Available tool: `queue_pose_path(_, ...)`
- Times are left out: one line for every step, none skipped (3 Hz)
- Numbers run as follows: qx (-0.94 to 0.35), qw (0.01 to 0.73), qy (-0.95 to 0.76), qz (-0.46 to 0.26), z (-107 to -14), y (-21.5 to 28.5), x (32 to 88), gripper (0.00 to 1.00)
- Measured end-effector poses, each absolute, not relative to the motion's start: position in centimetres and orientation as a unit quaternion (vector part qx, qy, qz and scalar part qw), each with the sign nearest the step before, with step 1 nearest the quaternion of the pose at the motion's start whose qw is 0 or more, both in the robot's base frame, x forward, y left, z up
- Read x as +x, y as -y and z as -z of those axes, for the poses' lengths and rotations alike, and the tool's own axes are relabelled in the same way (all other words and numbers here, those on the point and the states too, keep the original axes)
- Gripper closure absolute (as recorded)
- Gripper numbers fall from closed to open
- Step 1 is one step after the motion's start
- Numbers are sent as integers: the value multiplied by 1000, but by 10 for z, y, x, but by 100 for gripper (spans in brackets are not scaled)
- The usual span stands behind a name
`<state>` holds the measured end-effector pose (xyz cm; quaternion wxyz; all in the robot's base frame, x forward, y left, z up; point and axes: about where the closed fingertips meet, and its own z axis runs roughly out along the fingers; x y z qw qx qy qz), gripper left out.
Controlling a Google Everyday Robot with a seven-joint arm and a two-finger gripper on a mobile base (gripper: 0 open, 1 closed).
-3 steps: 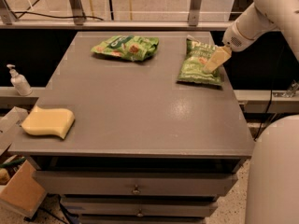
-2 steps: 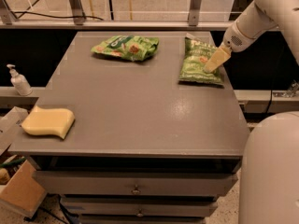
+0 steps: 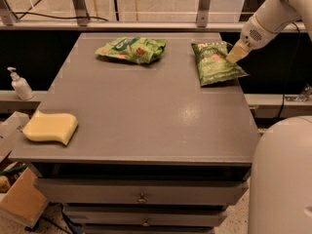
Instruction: Move green jalapeno chip bag near sponge
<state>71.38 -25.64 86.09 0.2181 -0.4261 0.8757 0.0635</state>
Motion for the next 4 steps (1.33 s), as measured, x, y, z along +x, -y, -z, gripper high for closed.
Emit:
queue_pose_path(-430, 224, -871, -77, -884, 252, 698, 100)
queue_pose_path(-437, 228, -863, -108, -897, 239, 677, 100)
queue_pose_path(-447, 228, -853, -145, -902, 223, 655, 100)
queue_pose_path(-464, 227, -836, -186, -905, 201, 631, 100)
